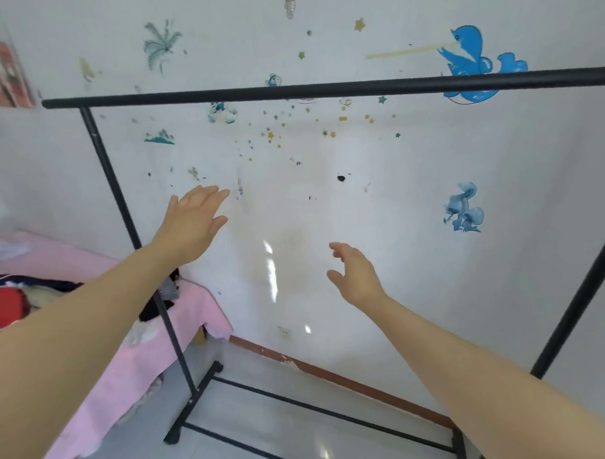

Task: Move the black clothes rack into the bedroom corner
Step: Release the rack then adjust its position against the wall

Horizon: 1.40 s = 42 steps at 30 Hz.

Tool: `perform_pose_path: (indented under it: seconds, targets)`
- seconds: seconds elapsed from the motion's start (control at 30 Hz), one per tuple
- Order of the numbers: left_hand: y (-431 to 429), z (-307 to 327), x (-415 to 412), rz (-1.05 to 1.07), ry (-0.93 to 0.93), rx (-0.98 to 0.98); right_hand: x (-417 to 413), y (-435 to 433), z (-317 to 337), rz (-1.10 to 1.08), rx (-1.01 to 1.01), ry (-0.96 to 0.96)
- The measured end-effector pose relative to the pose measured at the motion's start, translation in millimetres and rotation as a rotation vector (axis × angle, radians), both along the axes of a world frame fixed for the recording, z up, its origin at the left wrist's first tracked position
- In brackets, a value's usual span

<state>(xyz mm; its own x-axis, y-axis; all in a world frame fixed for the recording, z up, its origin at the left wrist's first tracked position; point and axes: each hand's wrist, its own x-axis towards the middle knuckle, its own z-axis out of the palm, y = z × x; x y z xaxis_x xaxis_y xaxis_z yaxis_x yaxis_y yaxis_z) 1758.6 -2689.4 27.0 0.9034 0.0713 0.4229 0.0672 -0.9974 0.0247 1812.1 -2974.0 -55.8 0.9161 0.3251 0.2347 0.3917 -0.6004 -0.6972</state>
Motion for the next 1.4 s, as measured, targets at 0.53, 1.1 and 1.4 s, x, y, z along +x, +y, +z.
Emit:
perform_pose_path:
  seconds: [0.53,1.1,1.4]
  targets:
    - [195.8,-35.4,-20.6,0.319,0.062,0.007,78.0,241.4,-9.4,0.417,-0.024,-0.015]
    - [380.1,-30.2,102.7,0.386,-0.067,-0.319,213.7,464.2,-14.1,0.502,0.050,0.026]
    - [514.8,-8.4,189.4,0.128,-0.155,-0.378,251.9,591.8,-23.9,0.341,0.041,0.119]
